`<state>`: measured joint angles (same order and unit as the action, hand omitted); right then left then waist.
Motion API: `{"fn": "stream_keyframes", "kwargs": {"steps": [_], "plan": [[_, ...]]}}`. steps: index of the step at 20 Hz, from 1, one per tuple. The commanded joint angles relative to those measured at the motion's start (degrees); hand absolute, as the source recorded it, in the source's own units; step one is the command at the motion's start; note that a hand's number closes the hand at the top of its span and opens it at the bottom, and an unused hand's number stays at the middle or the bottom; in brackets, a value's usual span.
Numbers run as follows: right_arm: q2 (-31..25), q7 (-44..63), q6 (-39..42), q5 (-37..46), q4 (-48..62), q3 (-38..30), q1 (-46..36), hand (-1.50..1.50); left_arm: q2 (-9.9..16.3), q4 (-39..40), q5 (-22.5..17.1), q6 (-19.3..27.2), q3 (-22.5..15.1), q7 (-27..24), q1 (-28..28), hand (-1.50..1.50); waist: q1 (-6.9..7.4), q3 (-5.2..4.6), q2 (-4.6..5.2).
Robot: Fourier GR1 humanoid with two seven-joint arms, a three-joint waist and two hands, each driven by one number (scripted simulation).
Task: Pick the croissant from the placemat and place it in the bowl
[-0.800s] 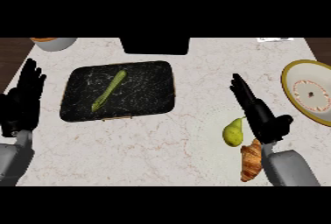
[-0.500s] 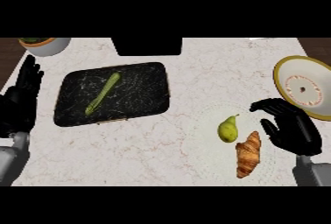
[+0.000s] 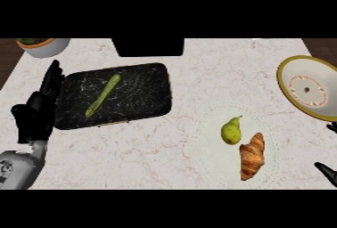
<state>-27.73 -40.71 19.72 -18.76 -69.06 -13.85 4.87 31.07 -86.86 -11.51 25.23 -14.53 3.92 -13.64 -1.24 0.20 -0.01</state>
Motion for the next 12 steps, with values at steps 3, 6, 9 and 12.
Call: {"fn": "stream_keyframes", "kwargs": {"steps": [3,6,9,12], "plan": [[-8.8,-3.9,1.3,8.2,-3.6,-0.8,4.8,-1.5,-1.4,0.0,1.9,-0.1,-0.6,0.7,-0.2,0.0,0.65,-0.23,-0.05],[-11.8,-1.1,0.3,13.1,-6.2,1.1,6.6,-1.5,-0.5,-2.5,2.3,-0.5,-0.4,2.6,0.2,0.0,0.86,-0.22,-0.12],[-13.4,5.1,-4.2,19.1,-10.4,3.8,4.8,-1.5,-0.9,-1.0,2.3,-1.6,0.0,1.5,0.0,0.0,1.16,-0.28,0.01],[-16.2,15.0,-3.0,21.0,-16.3,6.1,3.5,-1.5,-0.6,-1.4,2.4,-1.5,1.0,2.1,0.2,0.0,1.48,-0.34,-0.02]]}}
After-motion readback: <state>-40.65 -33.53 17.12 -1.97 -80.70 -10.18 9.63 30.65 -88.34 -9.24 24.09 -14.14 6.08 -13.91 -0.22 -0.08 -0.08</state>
